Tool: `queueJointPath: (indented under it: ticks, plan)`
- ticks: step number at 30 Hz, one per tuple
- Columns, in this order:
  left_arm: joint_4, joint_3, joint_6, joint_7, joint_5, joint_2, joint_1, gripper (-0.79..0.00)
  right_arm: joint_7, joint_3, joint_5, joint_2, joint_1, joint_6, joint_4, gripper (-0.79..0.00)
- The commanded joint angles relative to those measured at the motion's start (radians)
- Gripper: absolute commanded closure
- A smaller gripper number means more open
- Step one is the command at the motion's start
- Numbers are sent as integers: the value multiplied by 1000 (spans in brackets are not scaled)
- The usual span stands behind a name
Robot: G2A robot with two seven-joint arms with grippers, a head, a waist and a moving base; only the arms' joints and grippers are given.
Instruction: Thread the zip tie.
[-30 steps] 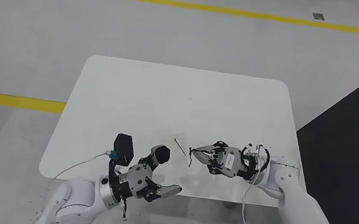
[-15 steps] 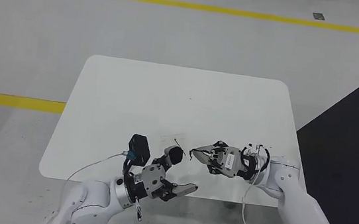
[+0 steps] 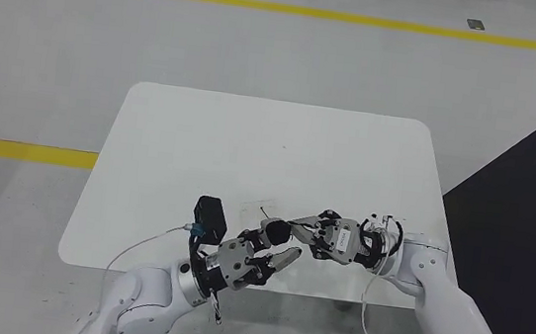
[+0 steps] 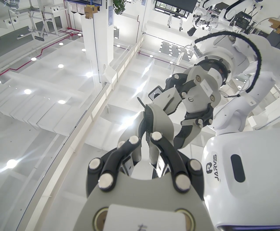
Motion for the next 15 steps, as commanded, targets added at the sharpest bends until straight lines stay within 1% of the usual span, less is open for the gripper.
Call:
queueJointPath:
  ticks: [1,7,8,11,12,13,15]
  plan:
    - [0,0,1,6,1,0,0,-305,0,0,0,0,0,0,0,0]
    - [3,-1,3,14,7,0,3,-286,0,0,0,0,0,0,0,0]
    - [5,-1,4,15,6,-1,4,-271,0,0,0,0,0,0,0,0]
    - [13,1,11,13,11,-1,4,-163,0,0,0,0,0,0,0,0]
    - [15,2,13,11,12,-1,5,-142,0,0,0,0,0,0,0,0]
    - [18,2,17,10,14,-1,5,-126,0,0,0,0,0,0,0,0]
    - [23,0,31,15,19,-1,8,-123,0,0,0,0,0,0,0,0]
